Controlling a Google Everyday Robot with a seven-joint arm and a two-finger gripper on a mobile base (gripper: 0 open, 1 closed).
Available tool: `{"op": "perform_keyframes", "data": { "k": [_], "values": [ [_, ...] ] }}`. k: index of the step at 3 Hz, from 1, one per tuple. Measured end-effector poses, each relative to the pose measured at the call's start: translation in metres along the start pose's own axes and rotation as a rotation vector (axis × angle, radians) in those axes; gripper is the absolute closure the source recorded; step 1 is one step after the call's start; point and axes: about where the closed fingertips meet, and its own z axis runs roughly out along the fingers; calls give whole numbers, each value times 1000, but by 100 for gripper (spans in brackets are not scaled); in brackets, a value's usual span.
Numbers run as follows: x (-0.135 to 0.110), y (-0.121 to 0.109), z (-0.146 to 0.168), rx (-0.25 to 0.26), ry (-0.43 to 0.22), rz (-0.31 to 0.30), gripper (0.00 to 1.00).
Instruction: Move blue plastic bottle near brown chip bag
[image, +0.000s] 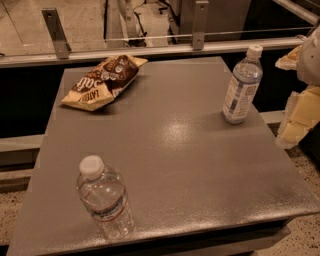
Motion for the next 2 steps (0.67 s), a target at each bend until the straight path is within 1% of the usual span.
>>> {"op": "perform_keyframes", "data": {
  "k": [1,2],
  "values": [
    [18,-17,16,1,-45,52,0],
    [24,-33,32,7,-126,95,0]
  ]
}}
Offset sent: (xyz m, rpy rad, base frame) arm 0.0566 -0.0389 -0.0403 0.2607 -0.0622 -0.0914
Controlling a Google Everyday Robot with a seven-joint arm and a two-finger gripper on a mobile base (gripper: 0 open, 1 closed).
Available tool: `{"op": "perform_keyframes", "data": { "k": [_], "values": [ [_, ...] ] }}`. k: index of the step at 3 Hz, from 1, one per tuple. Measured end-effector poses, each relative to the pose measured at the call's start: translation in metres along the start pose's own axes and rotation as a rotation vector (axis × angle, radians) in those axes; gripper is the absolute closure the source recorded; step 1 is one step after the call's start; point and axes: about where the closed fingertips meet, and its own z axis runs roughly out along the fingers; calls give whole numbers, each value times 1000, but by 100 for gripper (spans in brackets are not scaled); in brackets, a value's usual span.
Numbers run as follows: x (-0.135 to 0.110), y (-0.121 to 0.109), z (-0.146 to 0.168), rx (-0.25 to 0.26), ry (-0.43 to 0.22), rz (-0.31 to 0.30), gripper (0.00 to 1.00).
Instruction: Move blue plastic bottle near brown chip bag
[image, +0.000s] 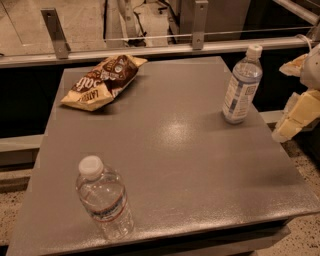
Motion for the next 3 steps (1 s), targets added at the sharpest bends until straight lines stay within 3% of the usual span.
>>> {"op": "perform_keyframes", "data": {
  "k": [3],
  "values": [
    [1,-54,37,76,-315,94,0]
  ]
}}
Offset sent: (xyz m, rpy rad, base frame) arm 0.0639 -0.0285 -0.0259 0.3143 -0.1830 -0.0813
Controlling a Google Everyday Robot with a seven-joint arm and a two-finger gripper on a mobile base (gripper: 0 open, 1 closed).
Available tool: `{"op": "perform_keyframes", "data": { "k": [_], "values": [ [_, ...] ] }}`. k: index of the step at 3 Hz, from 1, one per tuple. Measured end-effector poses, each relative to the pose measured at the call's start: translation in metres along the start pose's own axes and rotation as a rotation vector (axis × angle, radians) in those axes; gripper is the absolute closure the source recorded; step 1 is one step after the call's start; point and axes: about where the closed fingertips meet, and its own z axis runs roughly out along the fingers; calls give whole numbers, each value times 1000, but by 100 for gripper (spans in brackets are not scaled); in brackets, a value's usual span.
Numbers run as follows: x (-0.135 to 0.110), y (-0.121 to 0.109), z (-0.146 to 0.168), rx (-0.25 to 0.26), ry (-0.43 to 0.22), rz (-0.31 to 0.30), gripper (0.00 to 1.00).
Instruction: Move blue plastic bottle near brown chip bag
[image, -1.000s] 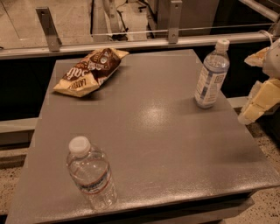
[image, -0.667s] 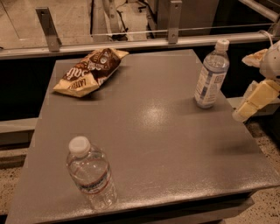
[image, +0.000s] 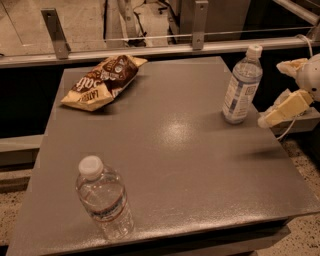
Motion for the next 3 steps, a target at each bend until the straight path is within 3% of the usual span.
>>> {"op": "perform_keyframes", "data": {
  "k": [2,3],
  "values": [
    [-13,-16,32,-19,-204,88,0],
    [-16,-17,43,-34,-266,117,16]
  ]
}}
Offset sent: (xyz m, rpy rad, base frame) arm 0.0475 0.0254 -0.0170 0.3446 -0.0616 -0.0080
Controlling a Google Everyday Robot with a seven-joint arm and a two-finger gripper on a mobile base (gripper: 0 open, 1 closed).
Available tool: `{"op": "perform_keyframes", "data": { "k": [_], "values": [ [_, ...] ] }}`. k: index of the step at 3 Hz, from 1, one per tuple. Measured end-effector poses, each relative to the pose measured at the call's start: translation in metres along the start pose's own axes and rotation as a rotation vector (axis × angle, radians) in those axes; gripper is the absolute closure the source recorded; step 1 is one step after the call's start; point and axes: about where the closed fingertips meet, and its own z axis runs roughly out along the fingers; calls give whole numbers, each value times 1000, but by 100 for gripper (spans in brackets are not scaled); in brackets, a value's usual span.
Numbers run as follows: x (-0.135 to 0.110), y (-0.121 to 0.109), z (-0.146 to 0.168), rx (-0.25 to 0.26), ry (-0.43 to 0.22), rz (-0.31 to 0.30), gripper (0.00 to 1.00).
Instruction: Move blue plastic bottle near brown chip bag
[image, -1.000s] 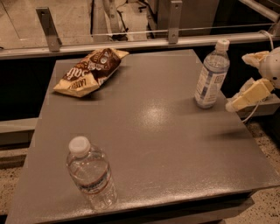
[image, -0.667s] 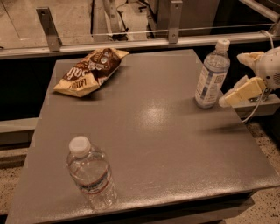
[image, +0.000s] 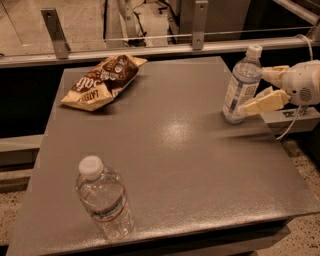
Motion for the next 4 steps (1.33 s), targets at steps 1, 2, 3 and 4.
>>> {"op": "perform_keyframes", "data": {
  "k": [1,2,3,4],
  "values": [
    [-4,-1,4,-10,-40,14,38],
    [-15,1,2,-22,-76,17,62],
    [-26,0,-15,-4,-112,8,85],
    [-39,-8,-45,44,-149,-20,100]
  ]
}}
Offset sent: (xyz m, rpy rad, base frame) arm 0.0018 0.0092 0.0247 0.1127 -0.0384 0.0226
